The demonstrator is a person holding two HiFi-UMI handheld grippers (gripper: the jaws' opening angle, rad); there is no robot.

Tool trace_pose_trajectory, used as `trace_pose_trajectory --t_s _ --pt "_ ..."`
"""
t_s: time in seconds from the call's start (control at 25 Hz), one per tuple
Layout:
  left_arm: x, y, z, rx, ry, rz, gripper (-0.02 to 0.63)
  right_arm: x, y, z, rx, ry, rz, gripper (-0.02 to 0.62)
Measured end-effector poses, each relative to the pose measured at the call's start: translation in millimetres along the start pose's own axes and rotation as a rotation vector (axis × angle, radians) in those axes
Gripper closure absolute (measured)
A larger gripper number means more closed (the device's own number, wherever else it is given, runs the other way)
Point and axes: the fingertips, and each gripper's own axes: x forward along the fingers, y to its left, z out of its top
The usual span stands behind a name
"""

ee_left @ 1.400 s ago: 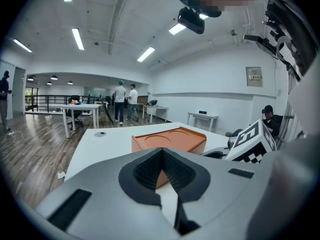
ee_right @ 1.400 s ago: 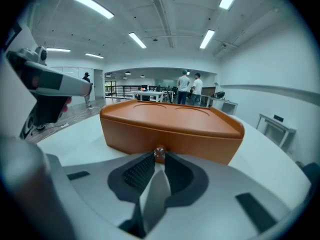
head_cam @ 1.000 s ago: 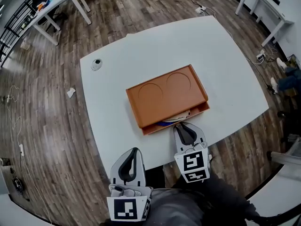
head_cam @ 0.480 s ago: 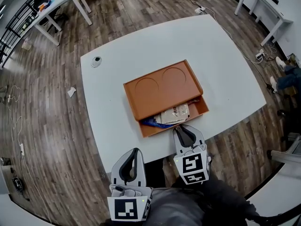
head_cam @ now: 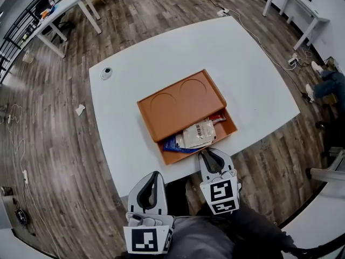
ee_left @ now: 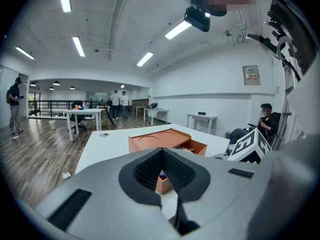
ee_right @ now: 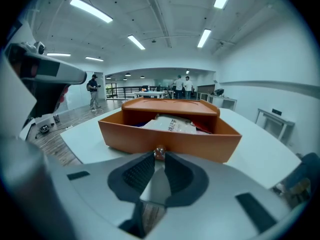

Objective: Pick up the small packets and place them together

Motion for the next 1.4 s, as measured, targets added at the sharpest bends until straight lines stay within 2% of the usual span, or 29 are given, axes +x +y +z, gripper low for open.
trace_pose_trajectory --t_s 0.2,0.44,0.88,1.16,1.4 --pt "4.7 4.3 -0.8 -0.001 -0.002 0.001 0.603 1.0 2.8 -2.2 0.005 -0.01 0.004 0.526" --pt "34.6 16.2 -7.2 0.019 0.006 0.007 0.603 -1.8 1.4 -3.2 0.015 -0.018 0.016 0.526" --pt "87.9 27.7 -45.8 0.003 0.173 -0.071 0.603 -1.5 2.7 0.3 0.049 -0.017 0.029 0.526" --pt "92.9 26.8 -42.5 0.016 0.181 -0.089 0.603 -3.0 2.4 0.4 0.059 -0.03 0.029 0.526" --pt "99.4 29.5 -23.2 0.037 0.131 -0.101 0.603 -4.2 6.6 0.4 0.067 -0.035 0.03 0.526"
